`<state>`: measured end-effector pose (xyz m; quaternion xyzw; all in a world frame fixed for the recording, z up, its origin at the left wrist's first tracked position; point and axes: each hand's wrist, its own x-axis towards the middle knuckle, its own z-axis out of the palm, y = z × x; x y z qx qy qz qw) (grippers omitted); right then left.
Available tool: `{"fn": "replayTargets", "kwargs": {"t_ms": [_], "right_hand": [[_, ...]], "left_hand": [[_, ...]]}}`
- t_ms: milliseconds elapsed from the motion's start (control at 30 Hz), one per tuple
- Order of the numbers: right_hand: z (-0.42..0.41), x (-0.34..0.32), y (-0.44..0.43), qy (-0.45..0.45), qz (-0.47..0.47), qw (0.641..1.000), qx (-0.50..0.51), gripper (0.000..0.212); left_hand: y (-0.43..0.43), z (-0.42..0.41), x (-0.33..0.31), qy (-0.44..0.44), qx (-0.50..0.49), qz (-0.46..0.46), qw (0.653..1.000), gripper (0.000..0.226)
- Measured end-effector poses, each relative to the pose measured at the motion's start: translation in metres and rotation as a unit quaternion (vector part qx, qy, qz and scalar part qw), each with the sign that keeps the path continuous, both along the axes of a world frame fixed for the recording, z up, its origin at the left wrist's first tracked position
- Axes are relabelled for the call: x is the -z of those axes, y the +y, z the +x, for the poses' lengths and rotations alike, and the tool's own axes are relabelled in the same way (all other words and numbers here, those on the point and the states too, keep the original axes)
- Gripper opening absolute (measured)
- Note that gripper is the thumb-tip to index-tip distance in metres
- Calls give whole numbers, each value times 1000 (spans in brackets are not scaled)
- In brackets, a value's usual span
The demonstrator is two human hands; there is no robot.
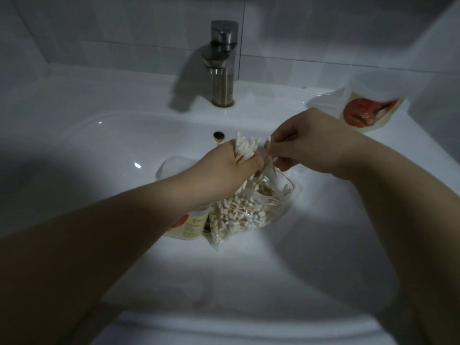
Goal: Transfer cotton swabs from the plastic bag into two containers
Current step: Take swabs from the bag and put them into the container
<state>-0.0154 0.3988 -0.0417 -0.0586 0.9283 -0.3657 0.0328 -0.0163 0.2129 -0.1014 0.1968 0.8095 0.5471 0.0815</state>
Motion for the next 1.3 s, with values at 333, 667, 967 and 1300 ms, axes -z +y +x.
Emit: {"fn": "replayTargets", "kwargs": {"t_ms": [333, 667, 967, 1300], "right_hand": [[-5, 0, -1, 1, -111, 993, 28, 7], [-13, 2, 1, -7, -174, 981, 88, 9], [-19, 3, 9, 51, -174, 973, 144, 12], [-8, 4, -7, 9, -151, 988, 35, 15]], "left_hand": [[-1, -3, 2, -3, -5, 52, 999, 28], [-1, -8, 2, -46, 0, 83, 995, 35], [-2, -11, 0, -68, -125, 16, 990, 32], [-1, -9, -8, -24, -170, 43, 984, 48]]}}
